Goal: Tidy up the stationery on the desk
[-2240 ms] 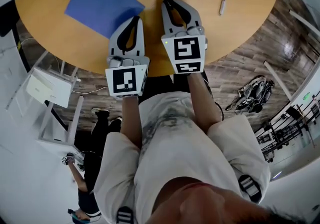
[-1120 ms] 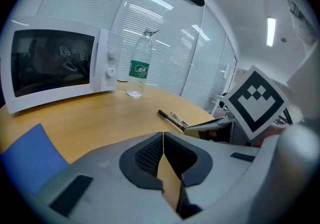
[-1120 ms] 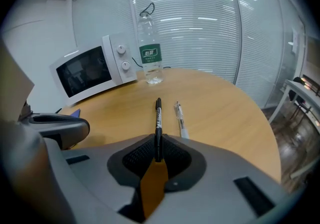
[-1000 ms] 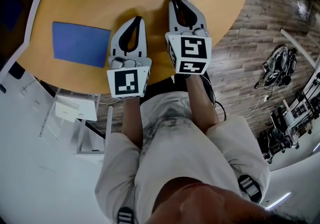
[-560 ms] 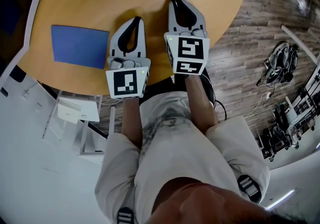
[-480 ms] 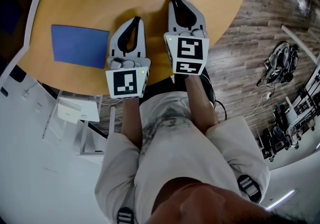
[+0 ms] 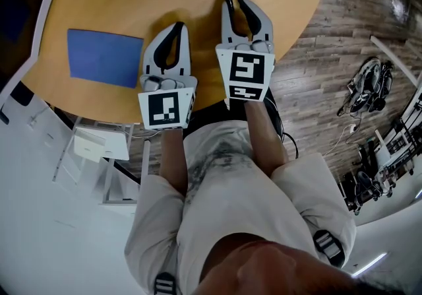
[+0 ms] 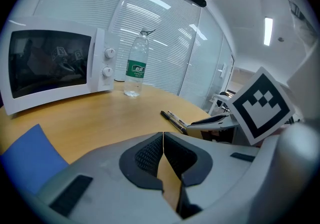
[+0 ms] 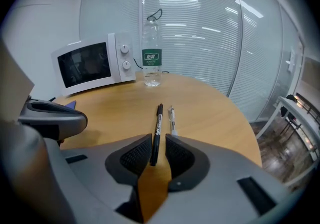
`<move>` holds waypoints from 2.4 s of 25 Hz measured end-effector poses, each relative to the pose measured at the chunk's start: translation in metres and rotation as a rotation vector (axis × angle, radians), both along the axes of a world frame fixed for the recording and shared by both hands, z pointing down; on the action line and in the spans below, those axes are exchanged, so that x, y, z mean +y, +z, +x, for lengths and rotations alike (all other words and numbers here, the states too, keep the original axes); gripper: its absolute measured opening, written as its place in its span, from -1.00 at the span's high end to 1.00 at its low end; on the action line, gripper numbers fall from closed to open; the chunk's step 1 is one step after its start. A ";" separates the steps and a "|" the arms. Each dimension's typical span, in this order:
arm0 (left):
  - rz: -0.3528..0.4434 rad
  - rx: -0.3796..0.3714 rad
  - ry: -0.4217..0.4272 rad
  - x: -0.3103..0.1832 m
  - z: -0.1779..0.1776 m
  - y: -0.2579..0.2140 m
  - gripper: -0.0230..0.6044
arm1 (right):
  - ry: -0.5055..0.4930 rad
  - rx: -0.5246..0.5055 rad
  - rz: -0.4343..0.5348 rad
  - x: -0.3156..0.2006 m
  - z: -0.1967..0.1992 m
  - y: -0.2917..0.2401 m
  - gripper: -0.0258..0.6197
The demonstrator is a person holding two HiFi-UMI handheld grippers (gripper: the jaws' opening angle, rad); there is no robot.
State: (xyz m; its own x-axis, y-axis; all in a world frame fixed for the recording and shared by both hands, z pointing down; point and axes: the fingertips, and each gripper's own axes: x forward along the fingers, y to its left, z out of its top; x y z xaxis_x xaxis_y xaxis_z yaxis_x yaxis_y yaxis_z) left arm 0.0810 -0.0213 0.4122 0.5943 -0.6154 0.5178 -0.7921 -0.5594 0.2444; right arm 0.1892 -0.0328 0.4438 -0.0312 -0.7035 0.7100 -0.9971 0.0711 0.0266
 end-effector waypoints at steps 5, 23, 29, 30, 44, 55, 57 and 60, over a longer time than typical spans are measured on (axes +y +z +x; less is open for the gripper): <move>0.009 -0.001 -0.037 0.003 -0.012 -0.004 0.88 | -0.059 0.013 0.066 -0.002 -0.010 -0.018 0.50; 0.016 -0.023 -0.346 0.023 -0.112 -0.005 0.90 | -0.660 -0.103 0.128 -0.002 -0.147 -0.032 0.73; -0.002 -0.037 -0.480 0.043 -0.152 0.002 0.90 | -0.853 -0.109 0.128 0.006 -0.193 -0.027 0.73; -0.008 -0.044 -0.506 0.047 -0.158 0.004 0.90 | -0.885 -0.112 0.125 0.009 -0.201 -0.027 0.73; -0.172 -0.156 -0.693 0.092 -0.204 0.038 0.90 | -1.170 -0.078 0.049 0.030 -0.259 0.004 0.73; -0.291 -0.215 -0.662 0.093 -0.203 0.055 0.90 | -1.249 -0.013 -0.014 0.035 -0.263 0.019 0.73; -0.293 -0.223 -0.654 0.092 -0.205 0.055 0.90 | -1.239 -0.013 -0.031 0.034 -0.263 0.019 0.73; -0.288 -0.235 -0.634 0.087 -0.203 0.054 0.90 | -1.213 -0.020 -0.045 0.033 -0.257 0.019 0.73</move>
State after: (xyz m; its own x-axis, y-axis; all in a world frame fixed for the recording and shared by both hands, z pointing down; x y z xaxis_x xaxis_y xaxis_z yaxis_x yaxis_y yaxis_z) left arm -0.1223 0.0660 0.4662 0.0226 -0.6243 0.7809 -0.9917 0.0850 0.0966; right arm -0.0683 -0.0003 0.4623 -0.6640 -0.1843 0.7247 -0.2819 0.9593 -0.0143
